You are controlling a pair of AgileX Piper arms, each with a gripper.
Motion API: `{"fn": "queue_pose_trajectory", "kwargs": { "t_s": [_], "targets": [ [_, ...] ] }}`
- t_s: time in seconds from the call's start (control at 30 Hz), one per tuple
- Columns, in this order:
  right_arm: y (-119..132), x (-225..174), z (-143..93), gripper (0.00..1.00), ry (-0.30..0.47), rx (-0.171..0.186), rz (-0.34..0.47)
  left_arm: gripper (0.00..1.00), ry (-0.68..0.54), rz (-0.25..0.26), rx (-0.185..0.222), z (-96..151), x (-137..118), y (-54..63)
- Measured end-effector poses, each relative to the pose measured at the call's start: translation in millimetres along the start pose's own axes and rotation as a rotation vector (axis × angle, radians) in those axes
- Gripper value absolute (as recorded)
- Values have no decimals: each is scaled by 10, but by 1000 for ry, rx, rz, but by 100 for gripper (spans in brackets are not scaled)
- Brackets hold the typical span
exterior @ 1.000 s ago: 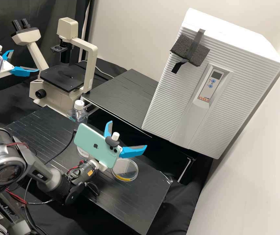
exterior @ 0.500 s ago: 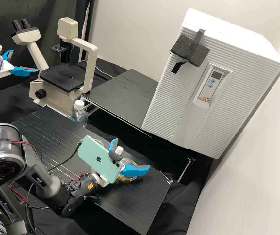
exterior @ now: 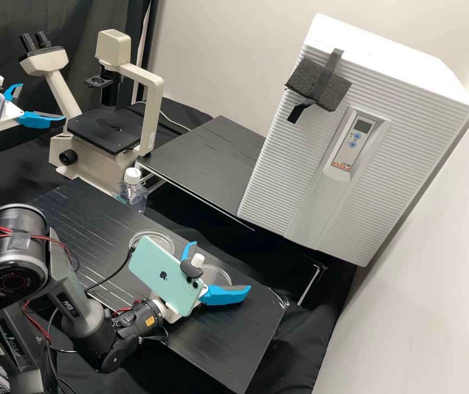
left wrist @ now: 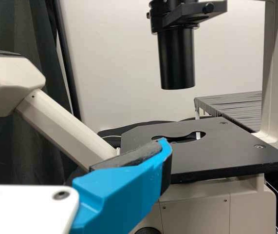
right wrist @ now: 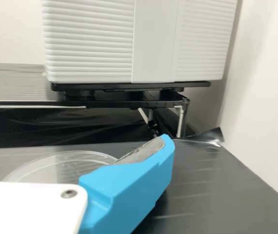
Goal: Close the petri dish lid.
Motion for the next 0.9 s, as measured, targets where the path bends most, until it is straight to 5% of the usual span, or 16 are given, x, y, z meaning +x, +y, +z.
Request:
{"fn": "queue_pose_trajectory", "kwargs": {
  "t_s": [0.9],
  "targets": [
    [-14, -89, 66, 100, -33, 32, -2, 100, 0, 0, 0, 0, 0, 0]
  ]
}}
